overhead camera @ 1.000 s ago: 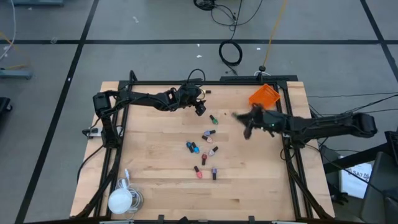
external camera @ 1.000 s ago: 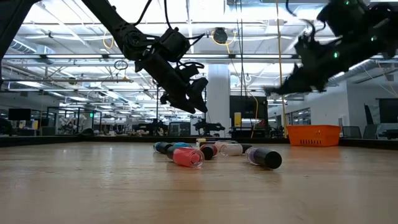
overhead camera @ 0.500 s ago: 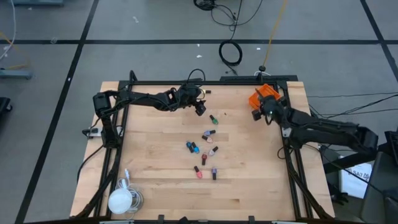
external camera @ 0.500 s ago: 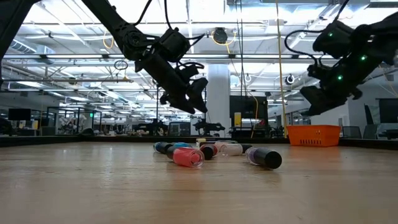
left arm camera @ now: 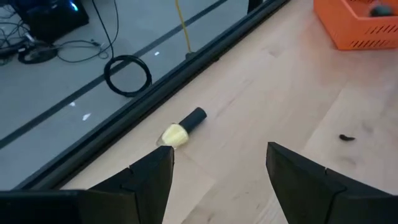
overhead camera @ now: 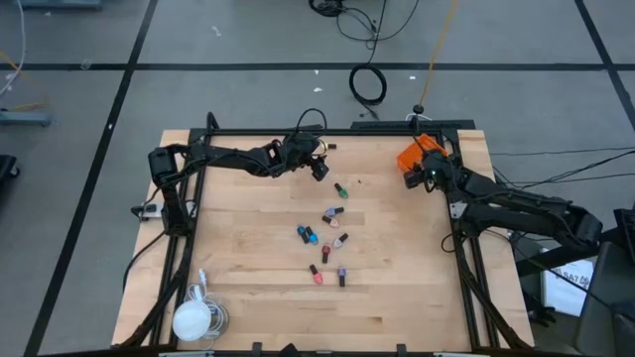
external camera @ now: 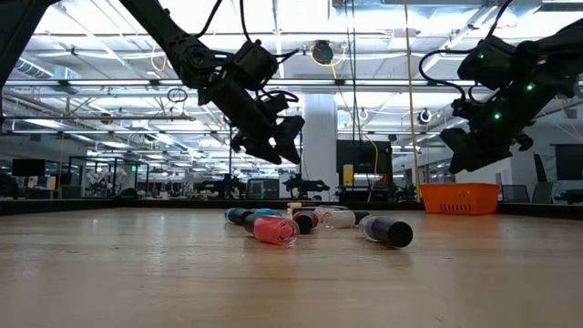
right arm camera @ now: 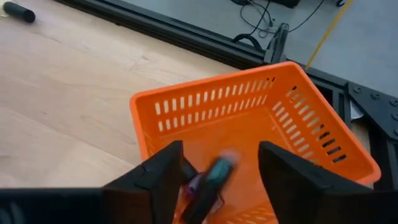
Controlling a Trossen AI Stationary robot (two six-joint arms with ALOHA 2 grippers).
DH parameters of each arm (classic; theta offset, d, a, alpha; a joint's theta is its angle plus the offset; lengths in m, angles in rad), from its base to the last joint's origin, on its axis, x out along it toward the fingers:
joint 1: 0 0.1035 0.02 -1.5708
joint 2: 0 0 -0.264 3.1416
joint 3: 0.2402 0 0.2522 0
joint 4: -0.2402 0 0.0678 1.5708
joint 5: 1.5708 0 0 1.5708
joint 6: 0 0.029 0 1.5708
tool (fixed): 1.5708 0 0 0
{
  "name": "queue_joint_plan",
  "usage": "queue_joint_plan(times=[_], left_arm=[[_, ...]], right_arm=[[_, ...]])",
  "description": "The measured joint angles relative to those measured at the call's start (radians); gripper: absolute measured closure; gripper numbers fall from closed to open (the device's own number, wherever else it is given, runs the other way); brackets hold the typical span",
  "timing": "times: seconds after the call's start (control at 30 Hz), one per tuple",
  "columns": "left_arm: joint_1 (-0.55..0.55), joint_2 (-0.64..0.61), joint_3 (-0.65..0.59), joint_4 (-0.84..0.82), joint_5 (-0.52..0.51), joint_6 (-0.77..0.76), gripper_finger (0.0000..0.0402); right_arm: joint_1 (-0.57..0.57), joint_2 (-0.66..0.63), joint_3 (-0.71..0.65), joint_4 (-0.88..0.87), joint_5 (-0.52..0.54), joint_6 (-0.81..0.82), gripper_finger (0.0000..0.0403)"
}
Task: Pick & Place Nail Polish
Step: Put the yellow nail polish bottle into the orange basket
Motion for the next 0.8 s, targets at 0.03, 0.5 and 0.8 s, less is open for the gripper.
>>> queue_joint_plan(times=[0.03, 0.5, 0.8], left_arm=[[0.0, 0.0, 0.0, 0.0, 0.0, -0.008, 0.0149], [0.12, 0.169, 0.156, -0.068, 0.277, 0.032, 0.0149], [0.112, 0.37, 0.622, -0.543, 0.221, 0.112, 0.016]], right_arm=[[0.0, 0.0, 0.0, 0.003, -0.016, 0.0, 0.0197], [0.002, -0.003, 0.0, 0.093, -0.073, -0.007, 0.0202], [0.009, -0.015, 0.0, 0.136, -0.171, 0.007, 0.0206]])
